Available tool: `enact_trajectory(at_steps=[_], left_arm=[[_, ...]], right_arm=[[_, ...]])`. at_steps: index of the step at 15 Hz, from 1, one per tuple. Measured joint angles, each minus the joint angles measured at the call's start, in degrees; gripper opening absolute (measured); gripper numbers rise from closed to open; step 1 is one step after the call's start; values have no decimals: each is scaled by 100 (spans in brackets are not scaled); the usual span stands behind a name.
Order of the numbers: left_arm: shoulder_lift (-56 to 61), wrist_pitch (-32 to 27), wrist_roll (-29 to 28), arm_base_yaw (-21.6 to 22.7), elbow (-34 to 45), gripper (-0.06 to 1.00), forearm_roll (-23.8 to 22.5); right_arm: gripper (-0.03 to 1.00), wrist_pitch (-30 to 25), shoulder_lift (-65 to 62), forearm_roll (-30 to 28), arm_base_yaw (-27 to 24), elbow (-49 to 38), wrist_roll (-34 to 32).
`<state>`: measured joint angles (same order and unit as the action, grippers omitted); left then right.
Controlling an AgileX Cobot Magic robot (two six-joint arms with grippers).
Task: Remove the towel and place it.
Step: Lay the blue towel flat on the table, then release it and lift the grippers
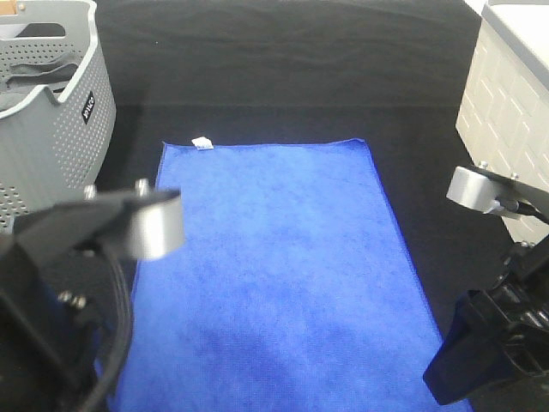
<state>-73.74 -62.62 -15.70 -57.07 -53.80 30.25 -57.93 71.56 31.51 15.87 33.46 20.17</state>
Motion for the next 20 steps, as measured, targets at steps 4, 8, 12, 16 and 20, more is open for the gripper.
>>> enact_trajectory(at_steps=[4,8,12,16,20], left_arm=[[401,647,676,0,-120,73,321],[963,1495,1203,0,-120,73,561],[1318,1960,1570,0,-120,73,665],[1318,2235,1570,0,-120,73,665],[1318,2532,1243,0,-120,73,132]], right_arm=[[68,126,0,6,0,0,6],[68,138,0,814,0,0,716],[68,40,0,2355,0,0,1868],[68,0,0,2836,0,0,2275],[68,40,0,2756,0,11,2223]])
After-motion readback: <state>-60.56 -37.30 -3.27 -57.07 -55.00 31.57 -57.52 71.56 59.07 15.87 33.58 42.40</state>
